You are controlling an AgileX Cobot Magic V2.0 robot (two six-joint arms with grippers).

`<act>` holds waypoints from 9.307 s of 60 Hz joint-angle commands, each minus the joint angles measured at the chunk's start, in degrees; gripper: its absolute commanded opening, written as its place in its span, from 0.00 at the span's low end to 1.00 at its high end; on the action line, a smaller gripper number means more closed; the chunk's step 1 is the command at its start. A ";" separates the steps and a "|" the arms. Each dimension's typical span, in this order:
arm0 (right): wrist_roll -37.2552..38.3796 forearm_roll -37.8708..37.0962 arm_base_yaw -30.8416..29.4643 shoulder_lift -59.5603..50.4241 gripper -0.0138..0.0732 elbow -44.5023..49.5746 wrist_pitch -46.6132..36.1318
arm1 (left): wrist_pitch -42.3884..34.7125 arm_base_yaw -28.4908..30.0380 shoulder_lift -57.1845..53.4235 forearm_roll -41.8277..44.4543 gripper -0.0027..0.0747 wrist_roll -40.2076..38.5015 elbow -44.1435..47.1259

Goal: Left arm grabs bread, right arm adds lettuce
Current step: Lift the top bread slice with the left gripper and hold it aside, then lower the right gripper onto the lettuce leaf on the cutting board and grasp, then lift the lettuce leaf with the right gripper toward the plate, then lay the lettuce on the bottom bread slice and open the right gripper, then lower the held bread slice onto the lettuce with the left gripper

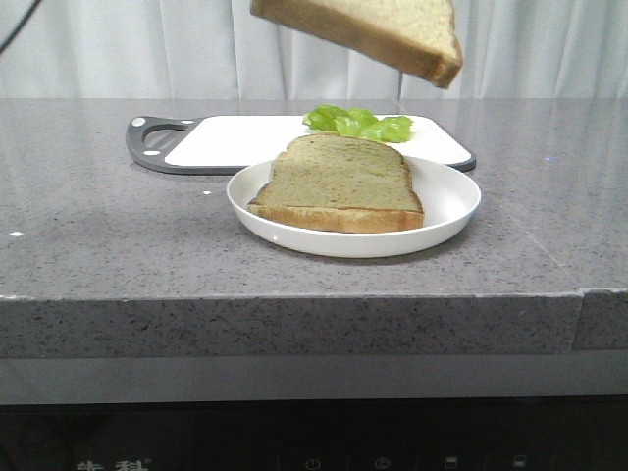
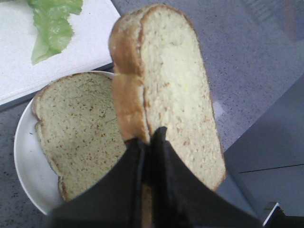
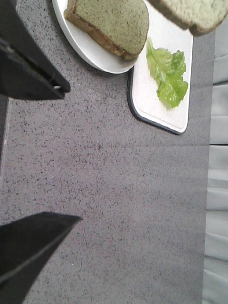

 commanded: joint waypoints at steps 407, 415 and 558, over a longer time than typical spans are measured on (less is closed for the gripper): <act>-26.90 60.78 7.47 75.60 0.63 -41.55 18.29 | -37.97 12.37 -47.79 12.16 0.01 0.18 45.94; -25.84 60.43 5.55 75.46 0.64 -41.55 19.15 | -37.97 12.37 -47.79 12.16 0.01 0.18 45.94; -28.03 30.20 -2.34 17.24 0.09 -8.28 -10.21 | -10.16 5.09 2.99 -34.57 0.01 21.75 14.20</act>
